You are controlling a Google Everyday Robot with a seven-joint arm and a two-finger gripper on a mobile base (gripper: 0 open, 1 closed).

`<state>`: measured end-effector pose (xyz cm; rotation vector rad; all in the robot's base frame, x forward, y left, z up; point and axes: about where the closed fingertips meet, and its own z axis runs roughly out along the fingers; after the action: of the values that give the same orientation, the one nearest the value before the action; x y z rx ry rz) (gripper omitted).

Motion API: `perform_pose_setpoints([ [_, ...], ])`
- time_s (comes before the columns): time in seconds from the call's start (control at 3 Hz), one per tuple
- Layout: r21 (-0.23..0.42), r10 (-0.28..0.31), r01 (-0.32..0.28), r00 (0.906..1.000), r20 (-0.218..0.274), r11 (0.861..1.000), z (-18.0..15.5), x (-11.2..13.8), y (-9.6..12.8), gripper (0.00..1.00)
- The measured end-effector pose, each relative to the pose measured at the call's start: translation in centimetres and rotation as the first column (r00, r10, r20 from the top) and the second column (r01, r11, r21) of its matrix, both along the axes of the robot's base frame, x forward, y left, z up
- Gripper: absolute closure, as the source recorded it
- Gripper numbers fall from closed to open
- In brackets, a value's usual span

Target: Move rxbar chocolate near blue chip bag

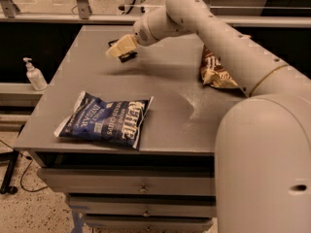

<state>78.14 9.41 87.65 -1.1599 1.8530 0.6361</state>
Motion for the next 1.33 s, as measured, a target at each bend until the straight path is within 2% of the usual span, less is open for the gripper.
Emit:
perform_pose_setpoints([
  [0.33,0.013,-0.028,0.028,0.9996,-0.01,1.0,-1.4,1.8,0.1,0.0],
  [0.67,0.01,-0.039,0.039,0.9991,-0.018,0.999,-2.8,2.6,0.1,0.18],
  [1.33,-0.022,-0.042,0.042,0.999,-0.014,0.999,-4.6,2.2,0.1,0.64],
])
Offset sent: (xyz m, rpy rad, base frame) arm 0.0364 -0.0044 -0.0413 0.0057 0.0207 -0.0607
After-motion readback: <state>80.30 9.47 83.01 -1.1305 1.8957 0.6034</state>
